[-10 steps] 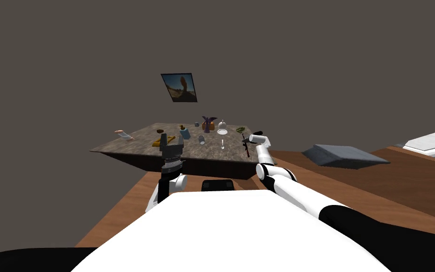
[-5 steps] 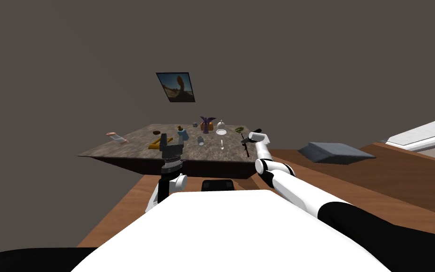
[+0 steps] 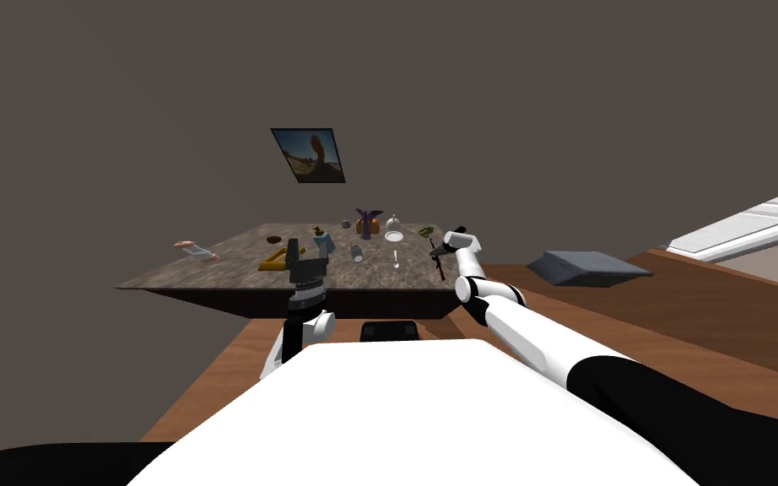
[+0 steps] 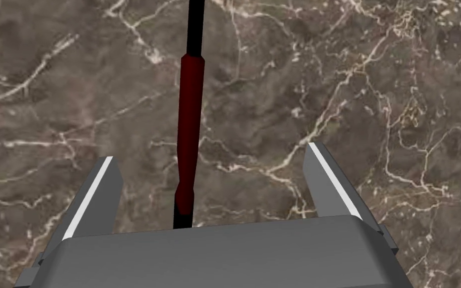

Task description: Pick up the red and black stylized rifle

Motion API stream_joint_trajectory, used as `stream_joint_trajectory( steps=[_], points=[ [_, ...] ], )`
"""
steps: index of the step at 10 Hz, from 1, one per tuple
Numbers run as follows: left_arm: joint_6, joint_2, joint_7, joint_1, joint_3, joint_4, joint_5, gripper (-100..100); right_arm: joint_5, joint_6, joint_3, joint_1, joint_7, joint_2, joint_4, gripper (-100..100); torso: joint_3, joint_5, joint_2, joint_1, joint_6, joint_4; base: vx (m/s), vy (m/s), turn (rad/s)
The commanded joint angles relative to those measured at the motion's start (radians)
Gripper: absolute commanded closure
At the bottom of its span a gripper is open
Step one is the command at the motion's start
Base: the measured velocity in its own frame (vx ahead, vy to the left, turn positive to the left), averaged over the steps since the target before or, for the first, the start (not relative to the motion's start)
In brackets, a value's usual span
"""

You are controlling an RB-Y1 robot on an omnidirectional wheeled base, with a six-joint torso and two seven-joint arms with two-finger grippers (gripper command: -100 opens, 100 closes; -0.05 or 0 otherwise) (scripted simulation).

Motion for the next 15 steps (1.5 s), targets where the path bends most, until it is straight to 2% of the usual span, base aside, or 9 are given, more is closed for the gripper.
stream_joint_trajectory(
  steps=[1, 3, 7, 9, 10, 11, 13, 14, 15],
  points=[
    [0.0, 0.0, 0.0, 0.0, 0.0, 0.0, 0.0, 0, 0.001, 0.033, -0.005, -0.012, -0.013, -0.002, 0.012, -100, 0.0, 0.0, 0.0, 0.0, 0.0, 0.0, 0.019, 0.015, -0.031],
    [0.0, 0.0, 0.0, 0.0, 0.0, 0.0, 0.0, 0, 0.005, 0.095, -0.021, -0.064, -0.052, -0.012, 0.072, -100, 0.0, 0.0, 0.001, -0.001, 0.0, 0.0, 0.021, 0.013, -0.084],
    [0.0, 0.0, 0.0, 0.0, 0.0, 0.0, 0.0, 0, 0.011, 0.181, -0.036, -0.116, -0.092, -0.025, 0.136, -100, 0.0, 0.0, 0.001, 0.0, 0.0, 0.0, 0.017, 0.018, -0.05],
    [0.0, 0.0, 0.0, 0.0, 0.0, 0.0, 0.0, 0, 0.012, 0.184, -0.036, -0.12, -0.094, -0.026, 0.14, -100, 0.001, 0.0, 0.001, 0.0, 0.0, 0.0, 0.007, 0.017, -0.023],
    [0.0, 0.0, 0.0, 0.0, 0.0, 0.0, 0.0, 0, 0.012, 0.187, -0.037, -0.122, -0.096, -0.026, 0.142, 0, 0.001, 0.0, 0.001, -0.001, 0.0, 0.0, 0.0, 0.0, 0.0],
    [0.0, 0.0, 0.0, 0.0, 0.0, 0.0, 0.0, 0, 0.01, 0.159, -0.038, -0.105, -0.087, -0.02, 0.152, -100, 0.001, 0.0, 0.002, -0.001, 0.0, 0.0, 0.031, 0.012, -0.028],
    [0.0, 0.0, 0.0, 0.0, 0.0, 0.0, 0.0, 0, 0.007, 0.132, -0.04, -0.088, -0.078, -0.014, 0.162, -100, -0.001, 0.0, -0.001, -0.001, 0.0, 0.0, 0.051, 0.013, -0.021],
    [0.0, 0.0, 0.0, 0.0, 0.0, 0.0, 0.0, 0, 0.008, 0.144, -0.039, -0.094, -0.082, -0.016, 0.158, -100, -0.001, 0.0, -0.002, -0.001, 0.0, -0.001, 0.024, 0.008, -0.003],
    [0.0, 0.0, 0.0, 0.0, 0.0, 0.0, 0.0, 0, 0.008, 0.141, -0.039, -0.093, -0.081, -0.016, 0.158, 100, 0.0, 0.0, 0.0, -0.001, 0.0, 0.0, 0.0, 0.0, 0.0]
  ],
)
